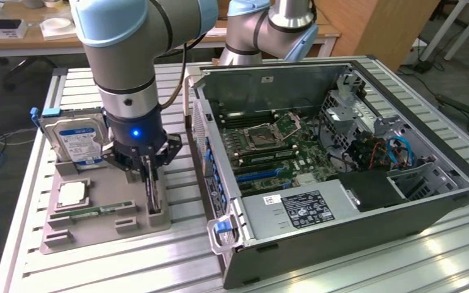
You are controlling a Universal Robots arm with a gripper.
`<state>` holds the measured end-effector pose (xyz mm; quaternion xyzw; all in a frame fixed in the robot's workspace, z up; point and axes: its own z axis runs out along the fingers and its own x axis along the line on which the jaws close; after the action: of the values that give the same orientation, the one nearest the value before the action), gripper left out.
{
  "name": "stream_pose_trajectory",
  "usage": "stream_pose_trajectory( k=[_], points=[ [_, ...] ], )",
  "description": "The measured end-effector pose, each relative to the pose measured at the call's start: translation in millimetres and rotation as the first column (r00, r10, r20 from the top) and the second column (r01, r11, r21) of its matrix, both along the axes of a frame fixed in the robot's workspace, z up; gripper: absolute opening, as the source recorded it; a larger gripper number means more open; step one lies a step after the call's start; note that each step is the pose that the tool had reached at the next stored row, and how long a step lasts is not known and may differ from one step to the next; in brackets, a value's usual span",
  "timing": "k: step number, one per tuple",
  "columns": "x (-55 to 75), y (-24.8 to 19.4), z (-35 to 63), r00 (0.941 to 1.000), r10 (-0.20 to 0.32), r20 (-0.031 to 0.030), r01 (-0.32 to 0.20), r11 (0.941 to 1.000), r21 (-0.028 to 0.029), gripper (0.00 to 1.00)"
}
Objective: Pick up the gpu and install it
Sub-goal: 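Pick up the gpu and move the gpu toward the slot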
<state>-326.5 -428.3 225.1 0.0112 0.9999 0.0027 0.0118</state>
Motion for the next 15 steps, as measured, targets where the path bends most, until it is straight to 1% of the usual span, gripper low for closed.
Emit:
stream_pose_trajectory(
  k=[1, 15],
  points=[
    [0.0, 0.0, 0.0, 1.0000, 0.000, 0.0000, 0.000, 1.0000, 0.0000, 0.26],
    [0.1, 0.0, 1.0, 1.0000, 0.000, 0.0005, 0.000, 1.0000, 0.0005, 0.26]
  ],
)
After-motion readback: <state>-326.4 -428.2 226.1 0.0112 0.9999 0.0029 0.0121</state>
